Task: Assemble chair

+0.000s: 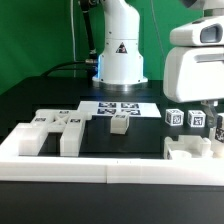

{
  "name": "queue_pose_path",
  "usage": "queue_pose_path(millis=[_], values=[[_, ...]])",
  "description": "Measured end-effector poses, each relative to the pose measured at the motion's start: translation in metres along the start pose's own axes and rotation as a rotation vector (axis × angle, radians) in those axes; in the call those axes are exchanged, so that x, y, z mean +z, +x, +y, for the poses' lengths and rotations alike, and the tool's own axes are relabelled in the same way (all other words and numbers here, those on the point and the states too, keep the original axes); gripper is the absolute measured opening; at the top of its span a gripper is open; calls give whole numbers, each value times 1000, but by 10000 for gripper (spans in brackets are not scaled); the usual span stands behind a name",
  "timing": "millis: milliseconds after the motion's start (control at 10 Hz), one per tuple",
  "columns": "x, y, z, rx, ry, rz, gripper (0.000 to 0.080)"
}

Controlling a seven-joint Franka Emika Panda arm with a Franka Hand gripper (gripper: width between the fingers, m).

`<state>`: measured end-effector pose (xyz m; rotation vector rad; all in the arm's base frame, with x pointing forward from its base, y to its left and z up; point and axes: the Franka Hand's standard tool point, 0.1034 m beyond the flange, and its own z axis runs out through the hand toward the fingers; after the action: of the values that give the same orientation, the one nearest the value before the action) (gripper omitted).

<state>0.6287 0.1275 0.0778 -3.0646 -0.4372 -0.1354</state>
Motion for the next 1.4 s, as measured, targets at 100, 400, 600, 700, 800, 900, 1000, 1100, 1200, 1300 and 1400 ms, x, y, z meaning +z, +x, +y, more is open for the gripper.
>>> queue_pose_path(millis=[100, 400, 600, 700, 800, 900, 1000, 1100, 1200, 1300, 1400], values=[[0, 0, 0, 35, 2, 1, 289], [1, 1, 0, 364, 3, 17, 289], [1, 2, 2, 592, 16, 27, 289], [1, 1, 3, 663, 19, 26, 291], [1, 2, 3, 769, 22, 26, 291], [1, 2, 3, 872, 23, 25, 291], [1, 1, 3, 982, 22, 25, 291], [1, 1, 3, 1060, 27, 23, 291], [1, 2, 4, 1131, 32, 21, 291], [1, 2, 4, 1161, 32, 21, 291], [1, 2, 4, 1152, 32, 21, 291]])
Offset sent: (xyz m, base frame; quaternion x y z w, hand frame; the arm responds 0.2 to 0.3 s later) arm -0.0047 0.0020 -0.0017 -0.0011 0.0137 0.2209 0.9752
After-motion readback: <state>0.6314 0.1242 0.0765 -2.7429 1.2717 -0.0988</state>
